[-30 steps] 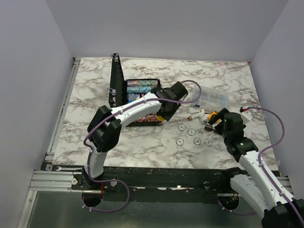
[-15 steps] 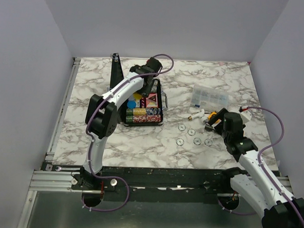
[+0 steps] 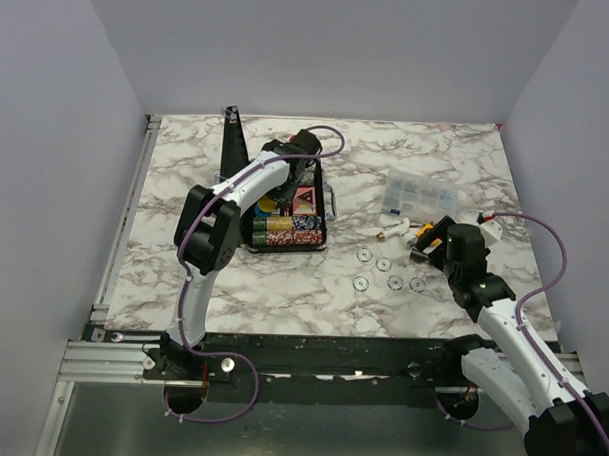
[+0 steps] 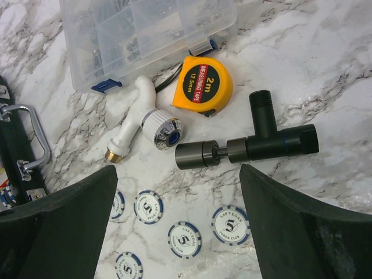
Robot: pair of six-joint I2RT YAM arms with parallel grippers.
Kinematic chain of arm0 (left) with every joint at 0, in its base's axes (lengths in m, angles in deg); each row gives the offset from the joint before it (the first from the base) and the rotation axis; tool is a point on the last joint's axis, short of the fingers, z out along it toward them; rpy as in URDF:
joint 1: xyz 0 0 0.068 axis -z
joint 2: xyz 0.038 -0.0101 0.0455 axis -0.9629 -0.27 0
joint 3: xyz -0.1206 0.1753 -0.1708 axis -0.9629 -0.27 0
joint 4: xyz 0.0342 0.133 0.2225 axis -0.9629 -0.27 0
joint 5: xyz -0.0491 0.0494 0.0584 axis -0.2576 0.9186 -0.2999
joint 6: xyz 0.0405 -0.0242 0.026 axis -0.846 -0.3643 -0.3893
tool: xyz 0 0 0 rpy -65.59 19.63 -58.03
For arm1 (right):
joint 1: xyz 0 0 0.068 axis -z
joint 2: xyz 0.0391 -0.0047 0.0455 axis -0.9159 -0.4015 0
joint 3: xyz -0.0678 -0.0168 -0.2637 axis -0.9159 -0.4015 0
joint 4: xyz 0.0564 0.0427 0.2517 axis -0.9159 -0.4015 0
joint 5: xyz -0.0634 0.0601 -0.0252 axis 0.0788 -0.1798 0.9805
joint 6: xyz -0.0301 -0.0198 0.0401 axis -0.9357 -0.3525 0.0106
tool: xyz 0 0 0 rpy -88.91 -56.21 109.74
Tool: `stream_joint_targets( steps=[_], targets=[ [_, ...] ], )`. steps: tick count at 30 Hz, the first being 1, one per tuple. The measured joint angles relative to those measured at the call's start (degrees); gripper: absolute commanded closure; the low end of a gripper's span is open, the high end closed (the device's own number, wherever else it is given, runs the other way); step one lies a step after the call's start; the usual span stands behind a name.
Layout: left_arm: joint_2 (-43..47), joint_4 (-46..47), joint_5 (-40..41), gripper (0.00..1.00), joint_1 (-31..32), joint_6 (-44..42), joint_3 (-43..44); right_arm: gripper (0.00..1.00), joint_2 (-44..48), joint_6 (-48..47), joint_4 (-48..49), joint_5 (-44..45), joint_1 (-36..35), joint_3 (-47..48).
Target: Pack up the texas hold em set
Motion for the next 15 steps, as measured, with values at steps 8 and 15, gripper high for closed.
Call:
stream_joint_targets(
  steps=[8, 15],
  targets=[
    [-0.42, 0.04, 0.68, 0.62, 0.00, -0.09, -0.83, 0.12, -0.11, 0.00, 0.15, -0.20, 0.00, 0.00],
    [-1.22, 0.00, 1.25, 0.59, 0.00, -0.20, -0.83, 0.12, -0.20, -0.02, 0.22, -0.31, 0.00, 0.00]
  ],
)
